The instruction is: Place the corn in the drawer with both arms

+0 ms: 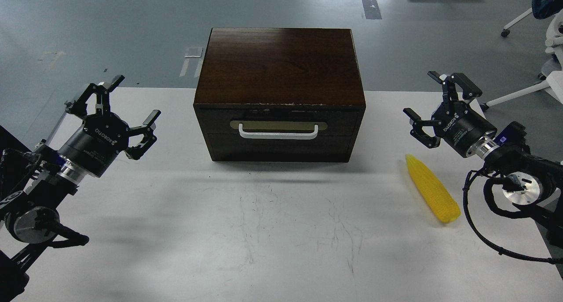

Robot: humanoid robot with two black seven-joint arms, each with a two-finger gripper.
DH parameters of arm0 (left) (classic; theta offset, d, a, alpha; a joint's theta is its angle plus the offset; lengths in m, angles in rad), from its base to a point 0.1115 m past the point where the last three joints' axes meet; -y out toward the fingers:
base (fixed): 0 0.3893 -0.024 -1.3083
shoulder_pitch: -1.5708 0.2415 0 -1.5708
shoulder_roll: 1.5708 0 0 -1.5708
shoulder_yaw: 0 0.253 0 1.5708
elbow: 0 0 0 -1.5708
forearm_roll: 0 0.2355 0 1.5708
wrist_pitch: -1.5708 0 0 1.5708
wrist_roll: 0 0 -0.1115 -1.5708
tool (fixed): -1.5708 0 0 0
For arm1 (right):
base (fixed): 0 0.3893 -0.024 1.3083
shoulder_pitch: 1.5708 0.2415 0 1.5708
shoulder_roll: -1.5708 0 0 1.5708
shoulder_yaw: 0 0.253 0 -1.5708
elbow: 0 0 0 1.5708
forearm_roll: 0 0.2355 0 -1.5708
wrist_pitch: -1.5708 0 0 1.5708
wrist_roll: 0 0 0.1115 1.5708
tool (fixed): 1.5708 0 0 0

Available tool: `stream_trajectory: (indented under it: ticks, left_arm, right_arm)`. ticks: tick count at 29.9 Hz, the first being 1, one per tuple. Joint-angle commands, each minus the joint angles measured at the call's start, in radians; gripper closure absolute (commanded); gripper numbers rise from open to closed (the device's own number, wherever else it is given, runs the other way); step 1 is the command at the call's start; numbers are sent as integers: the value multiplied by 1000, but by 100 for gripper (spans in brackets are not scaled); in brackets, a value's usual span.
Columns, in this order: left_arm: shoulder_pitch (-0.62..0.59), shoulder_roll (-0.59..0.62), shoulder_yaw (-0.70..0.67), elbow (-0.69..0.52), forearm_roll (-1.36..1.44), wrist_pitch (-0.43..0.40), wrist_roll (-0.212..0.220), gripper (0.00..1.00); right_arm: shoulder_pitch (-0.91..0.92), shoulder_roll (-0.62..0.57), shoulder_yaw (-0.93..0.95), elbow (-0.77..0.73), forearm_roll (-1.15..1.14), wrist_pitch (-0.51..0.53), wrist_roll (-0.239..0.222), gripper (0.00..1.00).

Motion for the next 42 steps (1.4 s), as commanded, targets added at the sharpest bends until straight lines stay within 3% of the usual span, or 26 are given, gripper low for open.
stream_trajectory:
  ticks: [1,9,20,26,33,36,42]
  left_arm:
    - [15,5,0,-1,0,0,-20,2]
    - [-2,78,-8,13,-5,0,-11,2]
    - [-205,192,-13,30,21,0,-29,2]
    - [-393,175,-10,-100,399,0,-31,2]
    - [-589,26,19,-168,917,0,-45,2]
    - [-696,-29,104,-185,1118,0,-50,2]
    - [-924,-86,443,-185,1432,0,-50,2]
  right_arm:
    - [0,0,0,0,0,0,0,0]
    - [0,0,1,0,0,5,0,0]
    - [1,0,1,-4,-1,5,0,0]
    - [8,-1,1,-10,0,5,0,0]
    - [8,-1,4,-14,-1,5,0,0]
    - [6,-1,9,-30,0,5,0,0]
    - [4,0,13,-58,-1,5,0,0]
